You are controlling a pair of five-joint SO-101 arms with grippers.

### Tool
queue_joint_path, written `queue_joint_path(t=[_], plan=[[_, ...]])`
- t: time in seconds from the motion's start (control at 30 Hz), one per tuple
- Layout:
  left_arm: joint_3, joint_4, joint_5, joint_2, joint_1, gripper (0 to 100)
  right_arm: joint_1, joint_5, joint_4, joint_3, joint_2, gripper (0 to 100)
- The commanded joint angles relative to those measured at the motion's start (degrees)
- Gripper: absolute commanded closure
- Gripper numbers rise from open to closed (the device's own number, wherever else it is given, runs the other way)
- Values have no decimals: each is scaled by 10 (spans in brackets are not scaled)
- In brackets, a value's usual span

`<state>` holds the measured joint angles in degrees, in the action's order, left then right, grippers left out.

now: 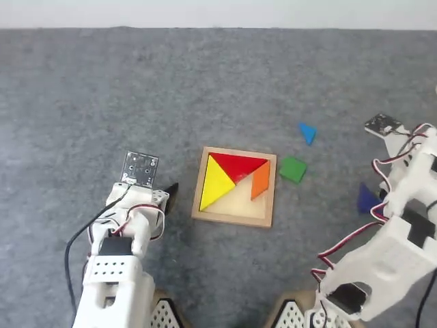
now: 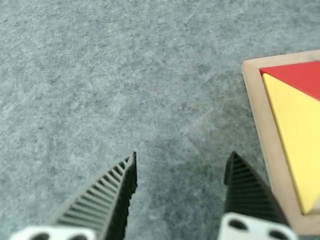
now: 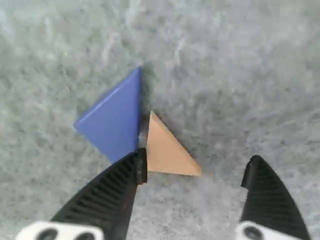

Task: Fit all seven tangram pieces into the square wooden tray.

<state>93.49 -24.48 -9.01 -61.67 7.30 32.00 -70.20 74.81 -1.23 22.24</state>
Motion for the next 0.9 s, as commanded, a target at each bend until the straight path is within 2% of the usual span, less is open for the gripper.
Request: queue_joint_path(t=[0.0, 0.1, 0.27, 0.53, 0.67, 0.77, 0.87], plan=[[-3, 13, -5, -11, 2, 720, 7, -12, 1, -8, -7, 693], [-3, 13, -5, -11, 2, 720, 6, -48, -6, -45, -7, 693], [-3, 13, -5, -11, 2, 720, 12, -51, -63, -79, -10, 717], [-3, 13, -5, -11, 2, 720, 15, -50, -63, -80, -12, 946], [-3, 13, -5, -11, 2, 720, 28, -49, -63, -80, -10, 935], [-3, 13, -5, -11, 2, 720, 36, -6, -62, -77, -12, 937], [-3, 13, -5, -11, 2, 720, 37, -1, -62, -76, -13, 934]])
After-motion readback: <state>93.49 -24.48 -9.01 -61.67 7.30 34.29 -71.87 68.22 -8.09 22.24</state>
